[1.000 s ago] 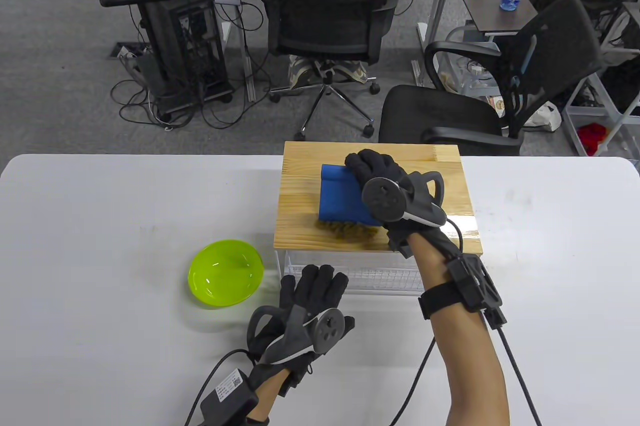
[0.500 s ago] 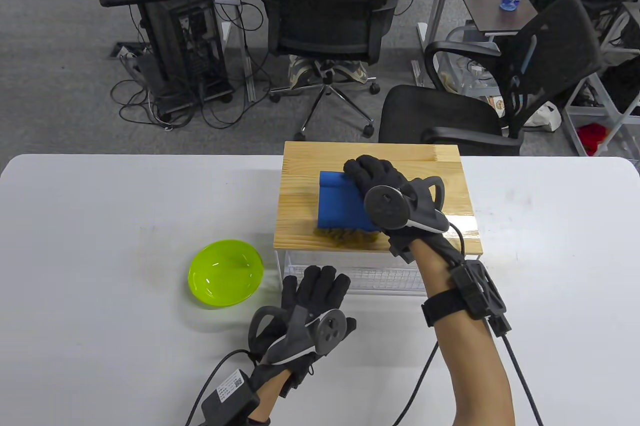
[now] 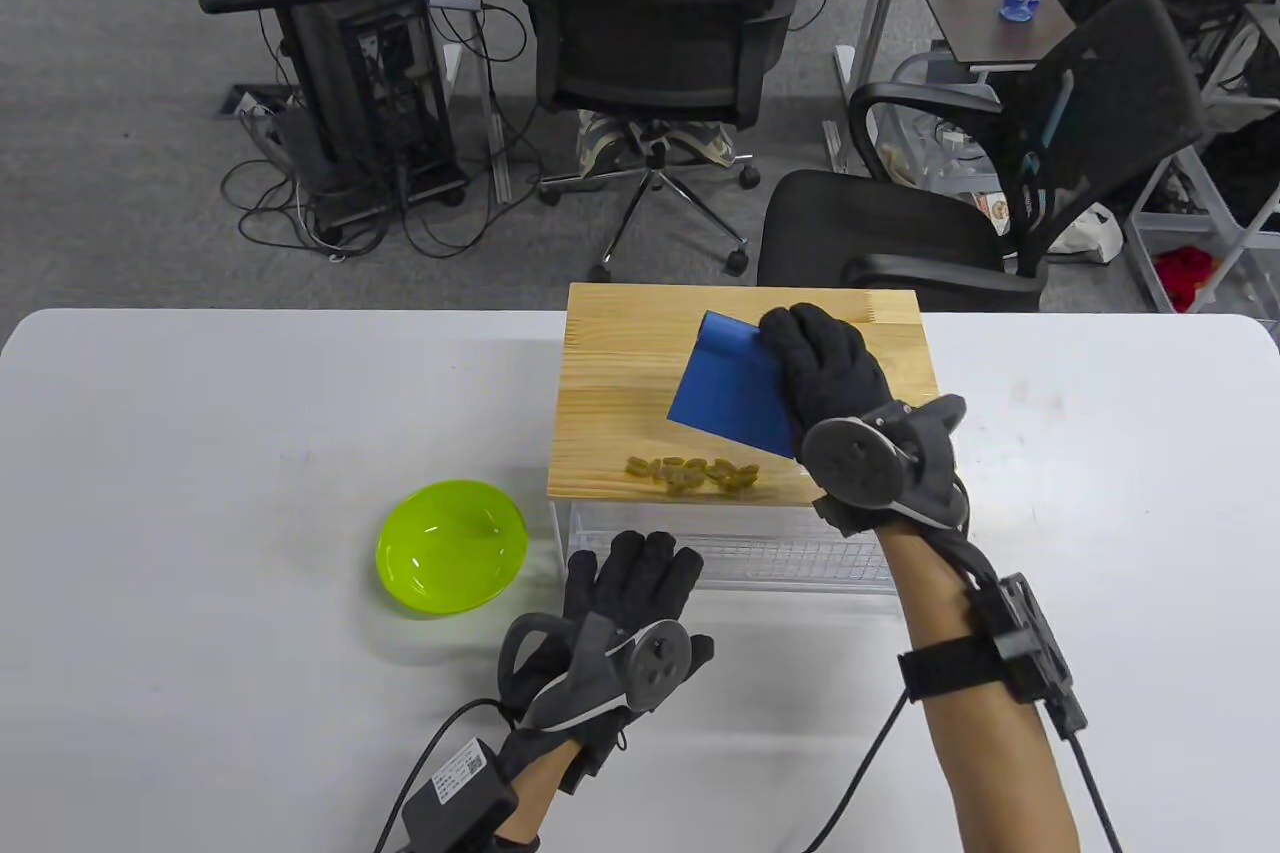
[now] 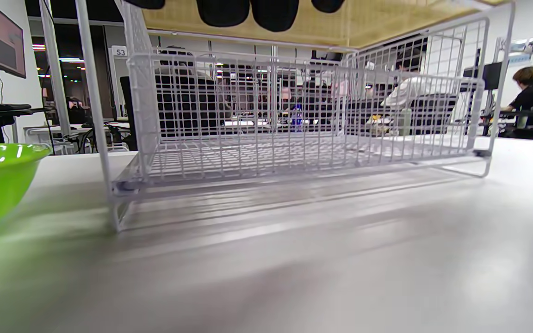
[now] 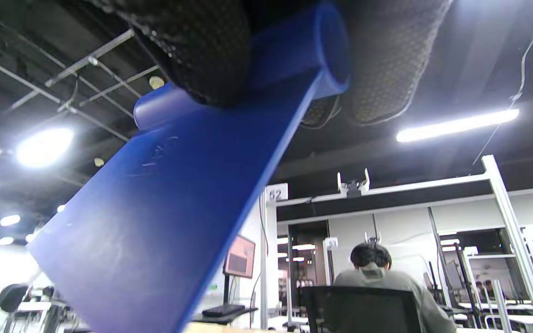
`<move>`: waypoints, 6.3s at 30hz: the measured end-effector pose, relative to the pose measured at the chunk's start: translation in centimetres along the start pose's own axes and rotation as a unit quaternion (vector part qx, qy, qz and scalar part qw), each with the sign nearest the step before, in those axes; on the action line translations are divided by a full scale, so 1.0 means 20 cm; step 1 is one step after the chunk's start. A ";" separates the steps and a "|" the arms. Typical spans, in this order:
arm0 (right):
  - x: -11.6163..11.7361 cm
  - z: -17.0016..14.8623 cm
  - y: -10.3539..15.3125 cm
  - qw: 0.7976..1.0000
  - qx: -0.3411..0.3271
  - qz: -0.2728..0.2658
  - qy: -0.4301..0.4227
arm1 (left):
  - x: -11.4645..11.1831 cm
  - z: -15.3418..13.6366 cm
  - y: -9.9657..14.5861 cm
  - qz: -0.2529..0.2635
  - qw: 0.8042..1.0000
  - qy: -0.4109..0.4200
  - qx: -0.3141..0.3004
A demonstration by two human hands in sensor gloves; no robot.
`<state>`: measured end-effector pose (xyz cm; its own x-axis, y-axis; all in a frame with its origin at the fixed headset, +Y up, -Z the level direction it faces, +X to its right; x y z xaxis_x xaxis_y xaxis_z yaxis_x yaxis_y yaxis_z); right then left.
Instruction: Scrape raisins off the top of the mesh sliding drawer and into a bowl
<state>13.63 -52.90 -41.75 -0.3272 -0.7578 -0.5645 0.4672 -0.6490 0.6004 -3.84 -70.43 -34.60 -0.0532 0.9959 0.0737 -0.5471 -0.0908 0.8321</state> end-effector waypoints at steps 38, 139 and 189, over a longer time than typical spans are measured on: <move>0.31 0.15 0.85 0.984 -0.049 0.141 -0.097 | 0.39 -0.89 0.34 0.215 0.935 0.162 0.231; 0.02 -0.18 0.15 0.979 0.160 0.106 0.067 | 0.05 -0.36 0.00 0.068 0.908 0.337 0.240; 0.06 0.00 0.03 0.990 0.114 0.082 0.002 | 0.08 -0.44 0.05 0.084 0.895 0.360 0.248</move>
<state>13.61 -54.11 -42.10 -0.2589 -0.8544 -0.4504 0.3158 -0.5156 0.7965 -11.91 -68.92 -38.46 -0.7228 0.6911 -0.0047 -0.0516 -0.0472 0.9976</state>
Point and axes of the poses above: the tracker on the back of each hand, its own z axis roughly to the thumb side, its own y axis roughly from the fingertips to the wrist, x = y × z, the point moved 5 cm from there along -y, roughly from the wrist to the fingertips, and after that the axes turned 10 degrees about -x, right-handed, at the moved point
